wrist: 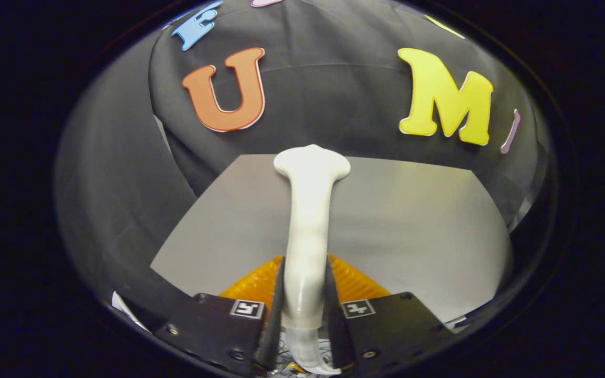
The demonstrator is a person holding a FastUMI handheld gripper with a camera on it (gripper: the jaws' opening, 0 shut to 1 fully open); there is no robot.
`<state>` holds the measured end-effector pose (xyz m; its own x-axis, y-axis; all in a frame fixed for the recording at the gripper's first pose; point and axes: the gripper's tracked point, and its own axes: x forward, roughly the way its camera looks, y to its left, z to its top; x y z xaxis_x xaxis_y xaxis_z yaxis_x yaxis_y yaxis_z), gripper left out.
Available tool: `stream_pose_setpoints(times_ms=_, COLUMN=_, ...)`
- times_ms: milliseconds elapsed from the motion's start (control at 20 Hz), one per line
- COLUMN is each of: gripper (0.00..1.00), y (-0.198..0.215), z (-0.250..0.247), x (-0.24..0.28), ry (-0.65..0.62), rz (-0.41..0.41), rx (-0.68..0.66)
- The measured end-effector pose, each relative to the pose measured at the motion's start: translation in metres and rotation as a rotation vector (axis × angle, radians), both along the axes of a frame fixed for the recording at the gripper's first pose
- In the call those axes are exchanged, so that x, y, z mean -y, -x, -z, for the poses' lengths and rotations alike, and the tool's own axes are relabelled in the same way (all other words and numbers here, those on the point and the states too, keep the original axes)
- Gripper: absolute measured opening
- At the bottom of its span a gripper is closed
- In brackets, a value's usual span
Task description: Iron the clothes twice with a garment steamer, once on the left side and once on the right side.
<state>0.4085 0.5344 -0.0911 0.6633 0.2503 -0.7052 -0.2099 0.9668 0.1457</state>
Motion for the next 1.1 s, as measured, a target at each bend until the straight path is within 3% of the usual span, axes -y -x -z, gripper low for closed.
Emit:
stream_pose_setpoints(times_ms=50, gripper=0.36, y=-0.002, z=-0.001, x=0.001, ry=0.001, rz=0.007, rx=0.010)
stream_pose_setpoints(times_ms=400, gripper=0.29, y=0.001, z=-0.012, x=0.007, ry=-0.119, rz=0.042, rx=0.019)
stream_pose_setpoints(times_ms=800, gripper=0.28, y=0.020, z=-0.067, x=0.065, ry=-0.116, rz=0.067, rx=0.219)
stream_pose_setpoints(times_ms=1100, gripper=0.28, y=0.056, z=-0.122, x=0.117, ry=-0.142, rz=0.080, rx=0.378)
